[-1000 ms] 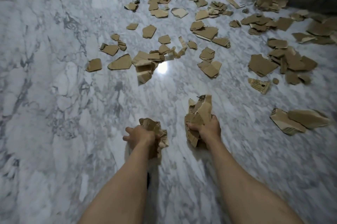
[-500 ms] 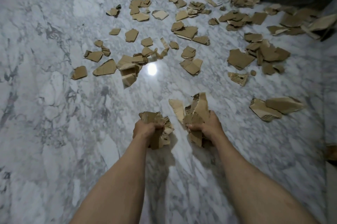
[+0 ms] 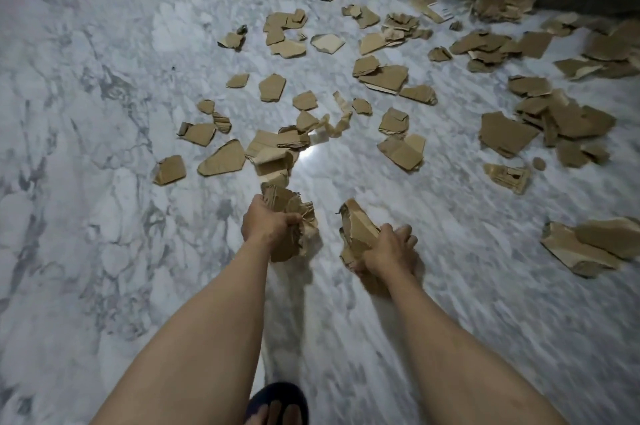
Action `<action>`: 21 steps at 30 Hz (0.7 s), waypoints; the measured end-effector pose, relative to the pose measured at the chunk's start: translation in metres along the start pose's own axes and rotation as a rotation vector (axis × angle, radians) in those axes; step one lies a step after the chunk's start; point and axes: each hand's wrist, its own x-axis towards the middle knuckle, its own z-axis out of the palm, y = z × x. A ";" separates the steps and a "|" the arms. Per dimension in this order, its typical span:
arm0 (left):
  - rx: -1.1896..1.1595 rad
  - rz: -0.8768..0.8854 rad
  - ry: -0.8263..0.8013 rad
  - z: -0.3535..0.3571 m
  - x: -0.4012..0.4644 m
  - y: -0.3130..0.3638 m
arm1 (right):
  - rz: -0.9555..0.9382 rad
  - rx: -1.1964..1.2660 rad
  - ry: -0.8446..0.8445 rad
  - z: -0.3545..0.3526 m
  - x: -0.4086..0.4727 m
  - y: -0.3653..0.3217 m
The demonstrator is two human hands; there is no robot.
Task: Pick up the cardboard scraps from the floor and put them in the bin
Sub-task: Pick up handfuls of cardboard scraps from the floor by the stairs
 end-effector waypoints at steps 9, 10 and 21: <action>0.269 0.105 -0.116 0.004 0.097 0.058 | 0.034 0.006 0.021 0.003 0.028 -0.046; 0.293 0.073 -0.149 0.004 0.108 0.058 | 0.041 -0.002 0.008 0.002 0.032 -0.051; 0.336 0.001 -0.135 0.001 0.093 0.050 | 0.140 -0.067 0.018 -0.008 0.021 -0.087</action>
